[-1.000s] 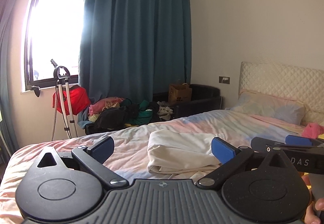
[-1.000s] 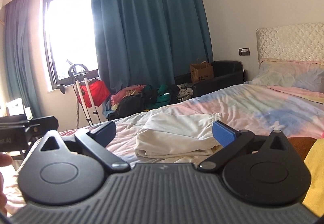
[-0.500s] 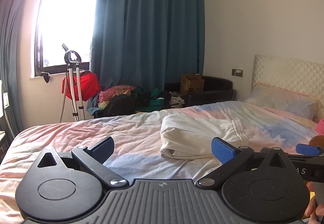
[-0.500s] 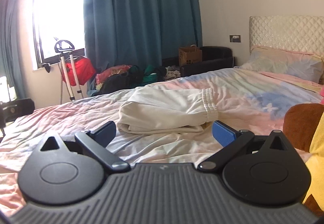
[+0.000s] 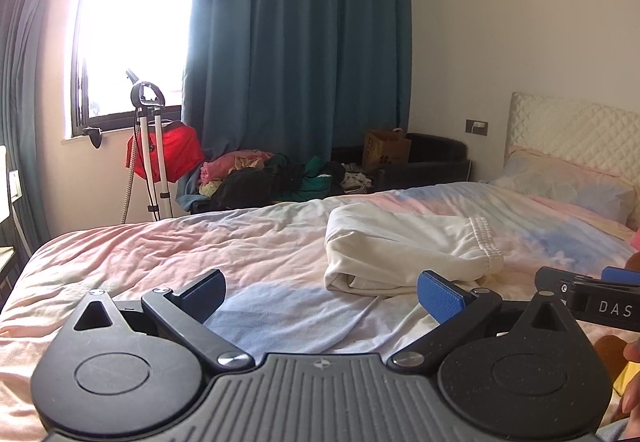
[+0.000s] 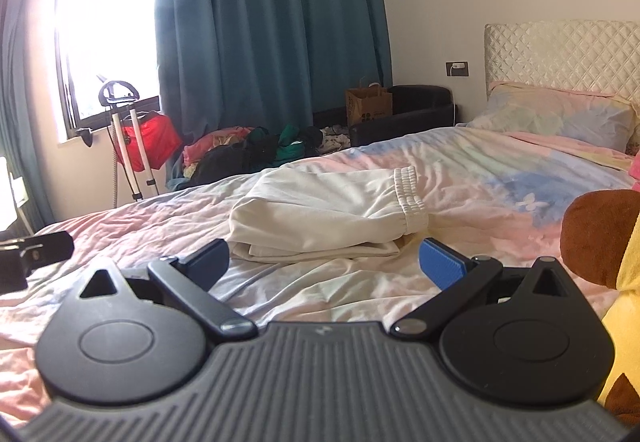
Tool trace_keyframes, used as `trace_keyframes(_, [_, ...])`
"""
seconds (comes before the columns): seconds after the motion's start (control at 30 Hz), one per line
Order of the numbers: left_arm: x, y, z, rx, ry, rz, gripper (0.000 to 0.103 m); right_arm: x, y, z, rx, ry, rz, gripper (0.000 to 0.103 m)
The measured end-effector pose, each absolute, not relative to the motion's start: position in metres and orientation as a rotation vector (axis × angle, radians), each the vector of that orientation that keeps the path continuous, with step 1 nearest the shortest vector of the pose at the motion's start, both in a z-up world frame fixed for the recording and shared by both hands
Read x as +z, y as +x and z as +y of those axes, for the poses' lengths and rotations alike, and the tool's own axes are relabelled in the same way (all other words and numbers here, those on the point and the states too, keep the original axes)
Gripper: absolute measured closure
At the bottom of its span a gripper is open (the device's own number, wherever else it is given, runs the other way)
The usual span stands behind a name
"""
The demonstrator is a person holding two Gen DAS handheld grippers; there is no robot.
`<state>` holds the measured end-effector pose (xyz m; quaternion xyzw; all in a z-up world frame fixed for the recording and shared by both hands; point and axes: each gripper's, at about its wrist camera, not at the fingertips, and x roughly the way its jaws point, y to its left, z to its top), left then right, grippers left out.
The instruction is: Fold clothes
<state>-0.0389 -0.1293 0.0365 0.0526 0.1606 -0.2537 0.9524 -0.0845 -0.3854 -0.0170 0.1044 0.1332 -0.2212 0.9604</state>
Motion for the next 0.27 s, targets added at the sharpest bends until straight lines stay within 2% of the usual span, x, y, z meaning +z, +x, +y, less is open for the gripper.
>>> trace_keyframes(0.27, [0.0348, -0.0386, -0.1321, -0.532, 0.097, 0.335, 0.0, -0.0154, -0.0833, -0.3815, -0.44, 0.185, 0.277, 0.0])
